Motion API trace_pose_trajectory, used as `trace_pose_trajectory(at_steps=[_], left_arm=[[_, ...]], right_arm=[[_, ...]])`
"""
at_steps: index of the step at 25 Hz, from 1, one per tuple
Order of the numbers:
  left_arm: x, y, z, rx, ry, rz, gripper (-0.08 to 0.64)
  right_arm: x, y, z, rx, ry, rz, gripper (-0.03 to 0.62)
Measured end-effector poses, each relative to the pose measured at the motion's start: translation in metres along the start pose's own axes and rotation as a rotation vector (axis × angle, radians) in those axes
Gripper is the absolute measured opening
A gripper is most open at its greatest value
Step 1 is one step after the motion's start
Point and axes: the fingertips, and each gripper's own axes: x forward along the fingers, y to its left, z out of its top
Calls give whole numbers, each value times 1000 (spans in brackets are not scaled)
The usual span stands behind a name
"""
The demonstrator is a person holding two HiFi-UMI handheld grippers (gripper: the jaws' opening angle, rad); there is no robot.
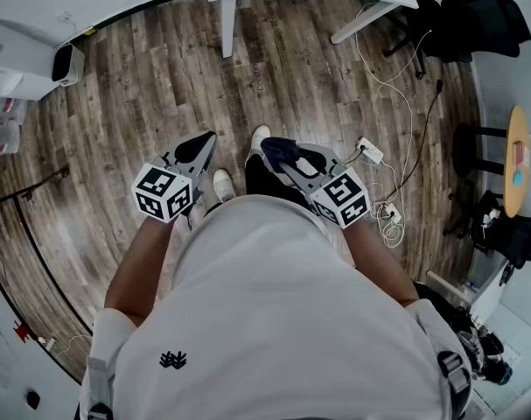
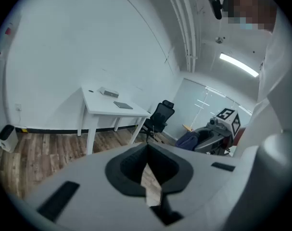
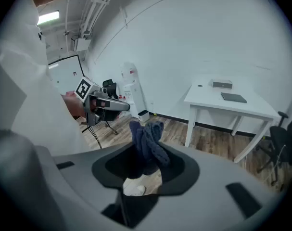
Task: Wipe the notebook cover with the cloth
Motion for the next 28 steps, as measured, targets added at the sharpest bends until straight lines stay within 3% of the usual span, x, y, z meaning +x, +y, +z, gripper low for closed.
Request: trace_pose_trajectory(at_steps=[6,12,19,28], left_arm=[[54,1,40,38,0,-2,6],[104,1,78,112,41,10,6],[165,13,100,148,88,14,6],[220,26,127,190,140,-15,6]], right_arm=[[-4,-62,17,11,-34,-26,137],[-10,-118,39,40,-79,1,137],[-8,-187,46,106,-113,3,137],[-5,-244,53,213,-131,-30,137]])
